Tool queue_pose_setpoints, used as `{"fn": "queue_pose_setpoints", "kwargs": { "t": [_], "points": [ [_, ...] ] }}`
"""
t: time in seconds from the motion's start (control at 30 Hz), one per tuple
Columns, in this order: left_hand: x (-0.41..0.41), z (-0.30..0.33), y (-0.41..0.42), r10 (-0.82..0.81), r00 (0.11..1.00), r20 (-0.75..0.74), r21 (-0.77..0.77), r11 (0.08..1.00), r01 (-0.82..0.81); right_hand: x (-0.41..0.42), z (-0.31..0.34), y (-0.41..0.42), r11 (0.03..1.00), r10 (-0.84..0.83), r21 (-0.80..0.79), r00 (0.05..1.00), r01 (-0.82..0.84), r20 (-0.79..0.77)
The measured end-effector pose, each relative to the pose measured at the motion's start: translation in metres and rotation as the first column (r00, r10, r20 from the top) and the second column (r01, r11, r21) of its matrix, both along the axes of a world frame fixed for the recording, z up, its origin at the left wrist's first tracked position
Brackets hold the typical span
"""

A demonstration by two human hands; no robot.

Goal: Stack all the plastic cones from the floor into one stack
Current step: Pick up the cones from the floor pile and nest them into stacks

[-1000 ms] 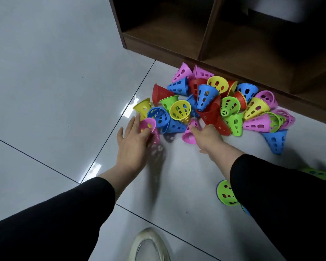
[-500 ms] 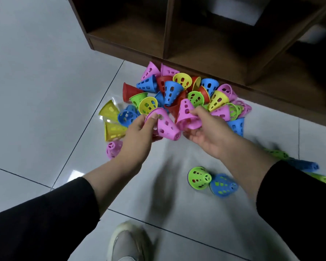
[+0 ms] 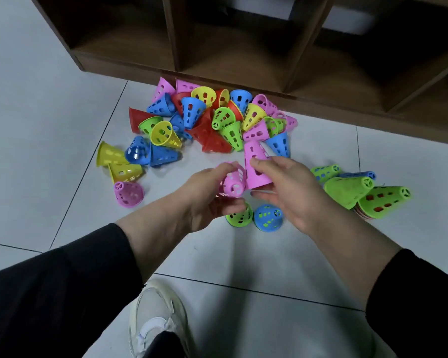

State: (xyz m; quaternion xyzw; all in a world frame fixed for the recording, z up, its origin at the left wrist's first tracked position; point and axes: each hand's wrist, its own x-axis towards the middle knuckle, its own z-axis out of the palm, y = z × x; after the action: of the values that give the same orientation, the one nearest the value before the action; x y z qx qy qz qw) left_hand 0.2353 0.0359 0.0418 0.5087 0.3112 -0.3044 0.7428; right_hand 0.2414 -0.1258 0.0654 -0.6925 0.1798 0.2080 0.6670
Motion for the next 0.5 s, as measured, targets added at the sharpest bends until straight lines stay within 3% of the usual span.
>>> {"fn": "queue_pose_setpoints", "kwargs": {
  "t": [0.07,0.13,0.17,0.23,0.37,0.5],
  "points": [
    [-0.004,-0.003,0.002,-0.031,0.997,0.065,0.077,0.997,0.026,-0.006,-0.002,-0.012,0.962,0.008,-0.273,0.992,0.027,0.128],
    [-0.009,-0.011,0.005,-0.216,0.967,0.131,0.413,0.899,0.145,-0.015,-0.008,-0.029,0.885,-0.021,-0.442,0.961,0.146,0.275],
    [-0.012,-0.015,0.008,-0.331,0.932,0.15,0.581,0.792,0.188,-0.02,-0.014,-0.038,0.876,-0.033,-0.447,0.948,0.18,0.317],
    [-0.018,-0.019,0.012,-0.548,0.818,0.174,0.758,0.604,0.244,-0.031,-0.028,-0.052,0.914,-0.053,-0.367,0.947,0.174,0.317],
    [-0.023,-0.03,0.011,-0.797,0.565,0.214,0.804,0.472,0.362,-0.05,-0.059,-0.067,0.941,0.048,-0.331,0.934,0.076,0.353],
    [-0.025,-0.041,0.002,-0.918,0.385,0.097,0.91,0.238,0.338,-0.06,-0.082,-0.073,0.935,0.111,-0.354,0.929,0.023,0.352]
  ]
}}
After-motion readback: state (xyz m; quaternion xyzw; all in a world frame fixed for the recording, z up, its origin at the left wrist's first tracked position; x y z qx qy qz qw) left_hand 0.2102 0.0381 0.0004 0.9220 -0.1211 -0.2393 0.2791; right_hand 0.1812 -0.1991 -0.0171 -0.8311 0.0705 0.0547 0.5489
